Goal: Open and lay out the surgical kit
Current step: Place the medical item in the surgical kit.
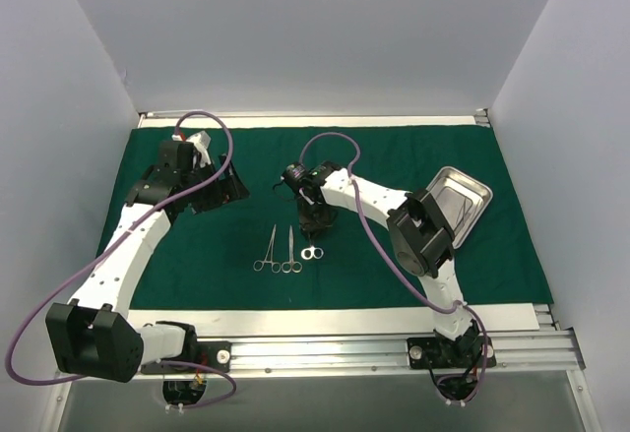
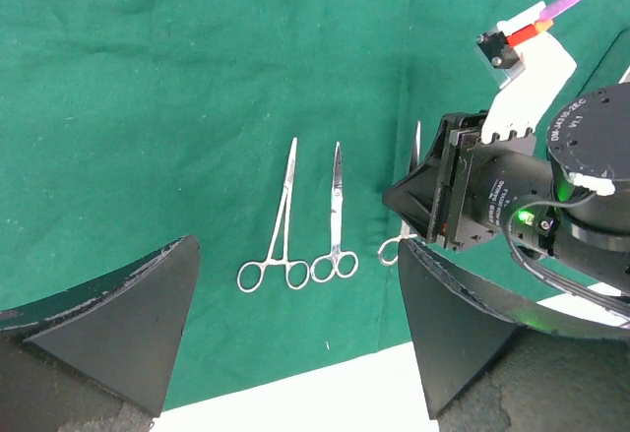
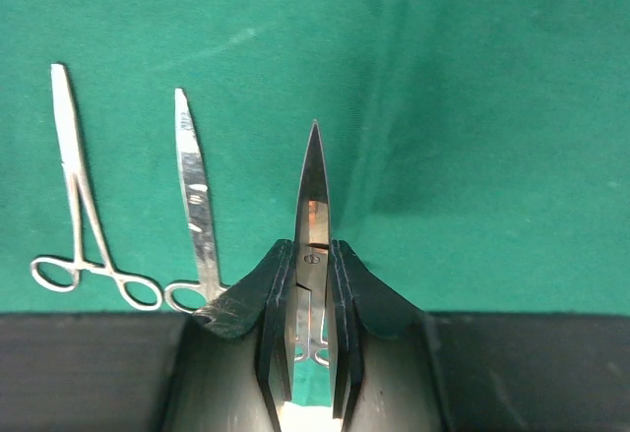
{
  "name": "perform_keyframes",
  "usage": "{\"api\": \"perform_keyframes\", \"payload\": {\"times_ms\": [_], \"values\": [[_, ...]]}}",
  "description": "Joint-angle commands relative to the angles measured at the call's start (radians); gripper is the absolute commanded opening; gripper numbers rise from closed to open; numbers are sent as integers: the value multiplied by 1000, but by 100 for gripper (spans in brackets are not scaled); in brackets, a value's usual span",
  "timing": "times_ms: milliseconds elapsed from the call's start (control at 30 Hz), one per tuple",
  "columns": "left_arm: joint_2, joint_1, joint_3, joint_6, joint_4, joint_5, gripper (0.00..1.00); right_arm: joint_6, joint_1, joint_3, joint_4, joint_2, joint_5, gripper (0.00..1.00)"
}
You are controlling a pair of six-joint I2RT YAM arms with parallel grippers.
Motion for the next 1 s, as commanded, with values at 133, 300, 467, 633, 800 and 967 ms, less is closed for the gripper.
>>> {"api": "perform_keyframes", "payload": {"times_ms": [133, 300, 467, 633, 800, 967], "values": [[16, 15, -1, 4, 17, 36, 91, 32, 12, -32, 0, 14, -15, 0], [16, 18, -7, 7, 15, 39, 91, 44, 12, -50, 8, 5, -13, 0], [11, 18, -19, 7, 19, 45, 91, 47, 15, -69, 18, 3, -30, 0], [6, 21, -30, 7, 19, 49, 91, 59, 15, -87, 28, 0, -40, 0], [6, 23, -39, 8, 20, 52, 91, 59, 16, -90, 32, 12, -53, 0], [3, 29, -42, 10, 19, 52, 90, 64, 15, -98, 34, 23, -63, 0]]}}
